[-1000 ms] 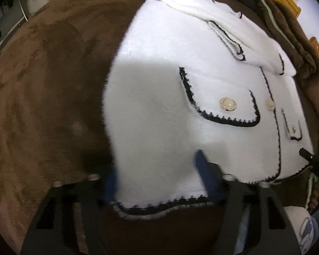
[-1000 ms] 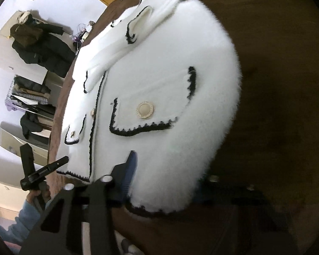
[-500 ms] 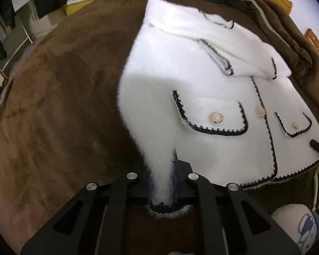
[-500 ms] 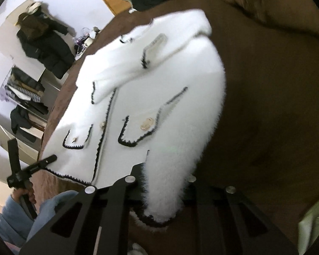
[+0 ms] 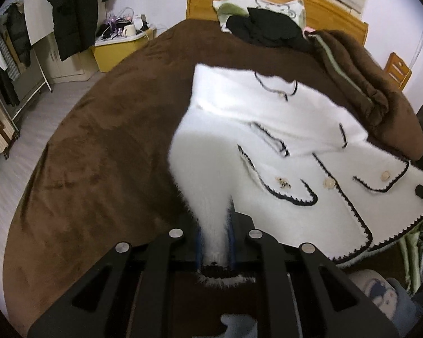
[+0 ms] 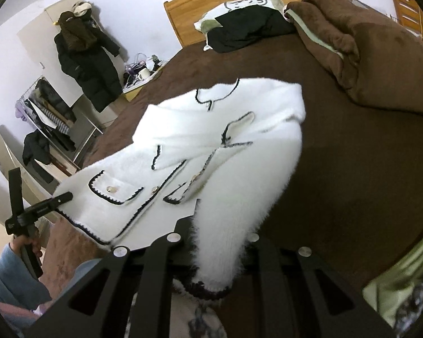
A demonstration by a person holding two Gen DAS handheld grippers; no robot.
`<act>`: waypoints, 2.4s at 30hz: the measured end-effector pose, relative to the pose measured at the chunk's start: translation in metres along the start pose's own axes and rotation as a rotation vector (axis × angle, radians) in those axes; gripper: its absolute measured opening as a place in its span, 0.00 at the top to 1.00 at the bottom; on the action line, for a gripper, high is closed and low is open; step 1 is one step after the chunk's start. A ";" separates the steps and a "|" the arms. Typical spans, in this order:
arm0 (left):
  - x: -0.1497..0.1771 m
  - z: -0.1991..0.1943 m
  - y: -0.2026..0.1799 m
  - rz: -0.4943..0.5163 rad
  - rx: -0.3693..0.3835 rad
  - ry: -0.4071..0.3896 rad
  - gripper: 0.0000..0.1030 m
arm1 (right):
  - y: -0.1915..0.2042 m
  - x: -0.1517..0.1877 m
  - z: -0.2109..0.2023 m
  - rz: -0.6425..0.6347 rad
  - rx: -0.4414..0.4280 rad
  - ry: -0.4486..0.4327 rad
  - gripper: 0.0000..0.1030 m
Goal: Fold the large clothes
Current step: 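Lift the hem with both tools and fold it toward the collar, then release the hem and press the folded cardigan flat with both tools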
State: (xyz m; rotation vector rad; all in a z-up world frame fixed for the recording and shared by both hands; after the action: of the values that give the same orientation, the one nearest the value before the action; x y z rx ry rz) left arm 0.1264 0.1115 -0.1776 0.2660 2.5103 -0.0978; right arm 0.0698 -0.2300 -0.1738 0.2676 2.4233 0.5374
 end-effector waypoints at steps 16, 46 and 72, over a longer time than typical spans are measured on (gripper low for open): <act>-0.081 -0.001 0.008 -0.036 -0.027 -0.154 0.84 | 0.002 -0.078 -0.001 0.013 0.056 -0.171 0.87; -0.232 0.313 0.036 -0.011 -0.112 0.024 0.77 | -0.120 -0.239 0.301 0.110 0.202 -0.020 0.84; -0.195 0.287 -0.044 0.113 0.008 0.110 0.23 | -0.066 -0.165 0.280 -0.165 0.393 0.154 0.07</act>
State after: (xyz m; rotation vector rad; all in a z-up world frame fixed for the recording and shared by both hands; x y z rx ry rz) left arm 0.4348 -0.0014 -0.2979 0.4270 2.5978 -0.0488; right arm 0.3693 -0.2538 -0.3138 0.1924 2.6595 0.0035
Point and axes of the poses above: each gripper's, at about its wrist camera, not at the fingertips, and z roughly the way its jaws point, y to its left, x to its underside, the point moved 9 cm from there along z, roughly the way its jaws point, and after that the axes turned 9 degrees about z, right-handed, at the moved point
